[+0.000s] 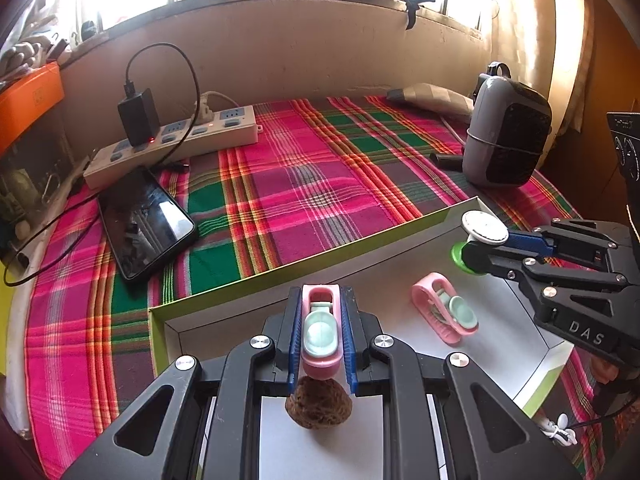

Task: Organize objects
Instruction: 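Carry the clip with the left gripper while the right gripper carries the green cup into the box, then open the right gripper to set down the green cup while the left releases the clip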

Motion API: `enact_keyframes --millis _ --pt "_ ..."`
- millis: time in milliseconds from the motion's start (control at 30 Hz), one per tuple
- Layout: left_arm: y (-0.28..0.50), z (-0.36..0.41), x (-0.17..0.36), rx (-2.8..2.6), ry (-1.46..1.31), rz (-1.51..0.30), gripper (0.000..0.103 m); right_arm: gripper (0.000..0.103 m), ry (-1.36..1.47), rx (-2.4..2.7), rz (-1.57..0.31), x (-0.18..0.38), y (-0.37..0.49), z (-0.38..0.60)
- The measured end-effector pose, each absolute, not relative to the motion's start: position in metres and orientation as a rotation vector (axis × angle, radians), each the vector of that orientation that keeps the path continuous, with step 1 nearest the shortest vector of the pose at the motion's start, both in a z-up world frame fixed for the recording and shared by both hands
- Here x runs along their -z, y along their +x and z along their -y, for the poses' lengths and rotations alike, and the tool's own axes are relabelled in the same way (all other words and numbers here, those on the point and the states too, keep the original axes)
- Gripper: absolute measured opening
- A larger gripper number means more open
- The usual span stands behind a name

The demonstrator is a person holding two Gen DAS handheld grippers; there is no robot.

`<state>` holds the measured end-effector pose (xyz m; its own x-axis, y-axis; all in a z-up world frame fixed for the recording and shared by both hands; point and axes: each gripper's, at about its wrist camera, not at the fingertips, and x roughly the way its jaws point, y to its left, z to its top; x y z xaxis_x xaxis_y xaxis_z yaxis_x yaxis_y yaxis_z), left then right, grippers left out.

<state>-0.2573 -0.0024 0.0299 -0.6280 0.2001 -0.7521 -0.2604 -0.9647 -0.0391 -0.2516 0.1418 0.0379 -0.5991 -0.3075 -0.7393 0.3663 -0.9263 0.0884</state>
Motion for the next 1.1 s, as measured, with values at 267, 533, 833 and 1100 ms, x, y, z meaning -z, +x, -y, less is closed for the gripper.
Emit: enact_keyframes --millis 267,533,833,1100 --pt "-0.263 -0.001 -0.025 -2.615 -1.239 -0.151 0.016 0.018 1.171 2.496 -0.132 -0.03 -0.257 -0.134" --pt "-0.266 -0.003 -0.021 -2.597 -1.275 -0.172 0.016 0.018 1.197 2.499 -0.156 -0.027 -0.26 -0.131" --pt "-0.266 -0.001 -0.02 -2.604 -1.299 -0.16 0.016 0.02 1.214 2.497 -0.131 -0.027 -0.259 -0.132" --pt "-0.262 0.001 -0.021 -2.611 -1.297 -0.135 0.028 0.047 1.201 2.471 -0.145 -0.027 -0.252 -0.123"
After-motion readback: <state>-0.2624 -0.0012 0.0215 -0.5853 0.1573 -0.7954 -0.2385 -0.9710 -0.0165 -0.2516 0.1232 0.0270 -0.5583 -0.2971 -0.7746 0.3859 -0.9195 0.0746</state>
